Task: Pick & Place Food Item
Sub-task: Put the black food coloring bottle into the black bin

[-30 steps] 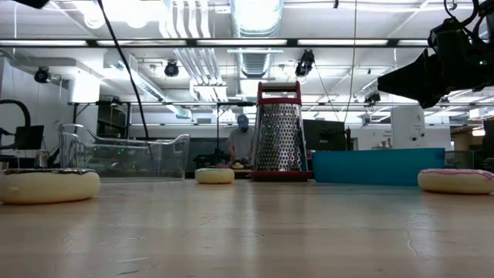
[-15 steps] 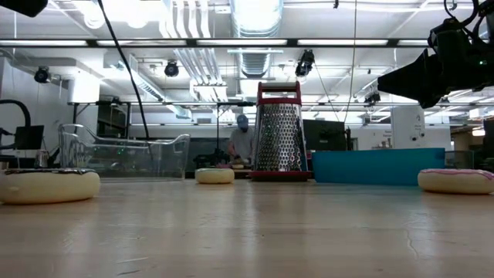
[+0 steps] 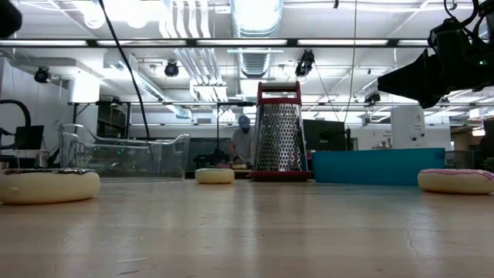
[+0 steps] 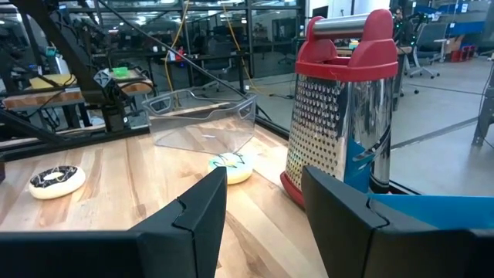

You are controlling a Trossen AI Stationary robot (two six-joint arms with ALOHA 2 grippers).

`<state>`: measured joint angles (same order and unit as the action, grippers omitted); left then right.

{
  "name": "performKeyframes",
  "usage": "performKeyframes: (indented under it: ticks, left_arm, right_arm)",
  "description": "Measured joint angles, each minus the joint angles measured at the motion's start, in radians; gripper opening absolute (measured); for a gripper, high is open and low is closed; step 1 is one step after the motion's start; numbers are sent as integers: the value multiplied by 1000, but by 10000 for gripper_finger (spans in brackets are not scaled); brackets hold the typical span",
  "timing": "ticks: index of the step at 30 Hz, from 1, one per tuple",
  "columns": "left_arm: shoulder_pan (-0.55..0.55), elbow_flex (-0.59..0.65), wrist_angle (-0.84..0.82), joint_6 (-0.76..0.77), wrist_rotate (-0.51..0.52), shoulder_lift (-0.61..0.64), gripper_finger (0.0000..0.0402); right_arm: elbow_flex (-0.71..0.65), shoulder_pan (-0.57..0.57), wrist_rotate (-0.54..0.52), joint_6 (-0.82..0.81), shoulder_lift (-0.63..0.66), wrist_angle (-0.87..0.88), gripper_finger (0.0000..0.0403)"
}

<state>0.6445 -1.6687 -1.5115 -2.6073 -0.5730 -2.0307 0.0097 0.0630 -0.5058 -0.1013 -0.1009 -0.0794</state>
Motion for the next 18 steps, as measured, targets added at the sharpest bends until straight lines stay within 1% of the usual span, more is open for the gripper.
performKeyframes:
  ticks: [4,18]
  left_arm:
    - [-1,22,2,-4,-34,-1,181]
    - [-1,22,-50,2,-71,-1,181]
  right_arm:
    - [0,0,0,0,0,0,164]
    - [0,0,0,0,0,0,164]
